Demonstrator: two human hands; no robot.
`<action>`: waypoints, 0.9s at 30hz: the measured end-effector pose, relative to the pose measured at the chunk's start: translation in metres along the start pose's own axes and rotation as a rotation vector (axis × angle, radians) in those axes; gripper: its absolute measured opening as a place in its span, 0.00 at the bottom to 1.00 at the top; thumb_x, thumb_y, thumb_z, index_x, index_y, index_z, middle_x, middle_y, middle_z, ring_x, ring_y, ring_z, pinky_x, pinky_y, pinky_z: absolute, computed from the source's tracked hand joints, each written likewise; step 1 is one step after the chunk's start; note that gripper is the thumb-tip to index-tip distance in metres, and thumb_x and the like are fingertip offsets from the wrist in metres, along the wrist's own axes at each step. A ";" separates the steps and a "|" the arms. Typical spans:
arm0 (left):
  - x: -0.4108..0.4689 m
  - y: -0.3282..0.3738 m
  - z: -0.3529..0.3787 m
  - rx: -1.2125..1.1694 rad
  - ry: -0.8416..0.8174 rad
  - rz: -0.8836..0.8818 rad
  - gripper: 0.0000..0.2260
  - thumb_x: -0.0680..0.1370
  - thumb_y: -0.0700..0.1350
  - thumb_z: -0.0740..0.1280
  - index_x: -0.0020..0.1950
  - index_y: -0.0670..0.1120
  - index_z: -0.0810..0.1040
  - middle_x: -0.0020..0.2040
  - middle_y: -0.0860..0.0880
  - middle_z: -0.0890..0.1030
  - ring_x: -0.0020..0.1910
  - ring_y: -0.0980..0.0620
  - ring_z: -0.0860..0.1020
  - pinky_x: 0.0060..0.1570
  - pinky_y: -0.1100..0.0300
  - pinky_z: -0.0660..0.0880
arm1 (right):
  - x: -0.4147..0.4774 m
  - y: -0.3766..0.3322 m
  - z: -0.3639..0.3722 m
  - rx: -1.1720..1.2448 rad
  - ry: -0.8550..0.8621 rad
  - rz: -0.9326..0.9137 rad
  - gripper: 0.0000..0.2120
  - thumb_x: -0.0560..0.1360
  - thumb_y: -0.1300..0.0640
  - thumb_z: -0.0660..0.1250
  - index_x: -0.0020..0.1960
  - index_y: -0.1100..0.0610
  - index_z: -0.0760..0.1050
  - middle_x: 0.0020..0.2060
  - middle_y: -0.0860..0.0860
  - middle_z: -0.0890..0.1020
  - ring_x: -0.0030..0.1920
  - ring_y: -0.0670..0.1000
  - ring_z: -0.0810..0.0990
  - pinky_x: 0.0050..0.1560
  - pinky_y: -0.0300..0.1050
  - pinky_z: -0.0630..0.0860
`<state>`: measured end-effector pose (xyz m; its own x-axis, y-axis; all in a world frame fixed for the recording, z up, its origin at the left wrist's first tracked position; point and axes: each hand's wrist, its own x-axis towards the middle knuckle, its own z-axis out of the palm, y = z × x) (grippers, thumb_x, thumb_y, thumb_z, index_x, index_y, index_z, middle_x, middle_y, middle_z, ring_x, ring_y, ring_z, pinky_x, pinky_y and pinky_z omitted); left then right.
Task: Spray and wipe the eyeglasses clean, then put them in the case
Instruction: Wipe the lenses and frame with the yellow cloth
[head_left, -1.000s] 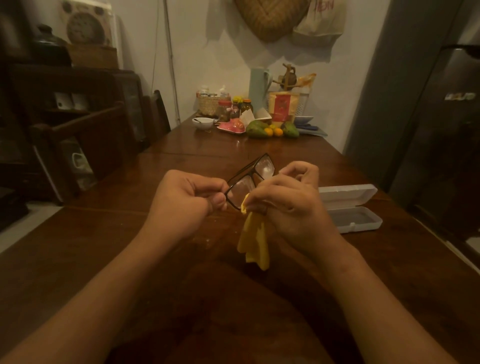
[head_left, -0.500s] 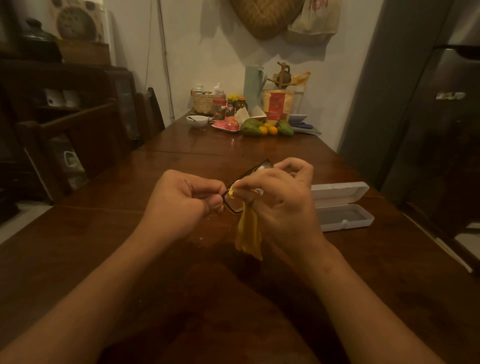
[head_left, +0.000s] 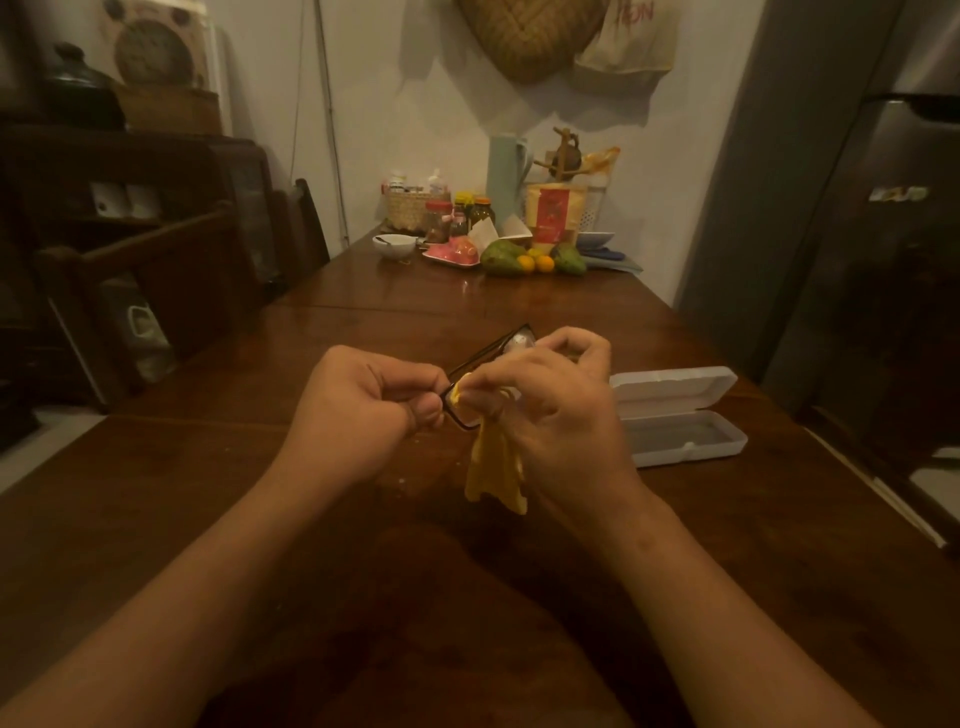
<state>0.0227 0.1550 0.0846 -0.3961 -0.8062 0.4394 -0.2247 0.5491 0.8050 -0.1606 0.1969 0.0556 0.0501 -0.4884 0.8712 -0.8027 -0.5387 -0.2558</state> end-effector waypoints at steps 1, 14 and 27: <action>0.000 0.000 0.000 0.003 0.005 -0.005 0.14 0.72 0.25 0.66 0.37 0.42 0.85 0.30 0.43 0.81 0.33 0.56 0.77 0.36 0.66 0.73 | 0.001 0.000 -0.002 0.008 -0.048 -0.005 0.05 0.74 0.55 0.74 0.49 0.50 0.83 0.47 0.41 0.83 0.59 0.45 0.67 0.56 0.43 0.62; 0.001 0.000 -0.006 0.080 -0.016 -0.013 0.18 0.73 0.27 0.67 0.36 0.48 0.85 0.28 0.50 0.82 0.29 0.64 0.76 0.31 0.74 0.70 | 0.008 0.022 -0.021 -0.030 0.088 0.382 0.16 0.73 0.54 0.74 0.43 0.32 0.74 0.49 0.19 0.71 0.58 0.48 0.63 0.52 0.44 0.71; 0.002 -0.011 -0.004 -0.004 -0.130 0.107 0.28 0.70 0.23 0.67 0.34 0.59 0.84 0.28 0.56 0.80 0.31 0.64 0.77 0.34 0.73 0.71 | 0.007 0.026 -0.021 0.065 0.189 0.488 0.05 0.72 0.44 0.72 0.46 0.34 0.78 0.51 0.32 0.77 0.59 0.45 0.66 0.47 0.29 0.68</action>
<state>0.0277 0.1468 0.0784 -0.5293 -0.7078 0.4678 -0.1712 0.6292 0.7582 -0.1936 0.1946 0.0636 -0.4329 -0.5638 0.7033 -0.6672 -0.3243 -0.6706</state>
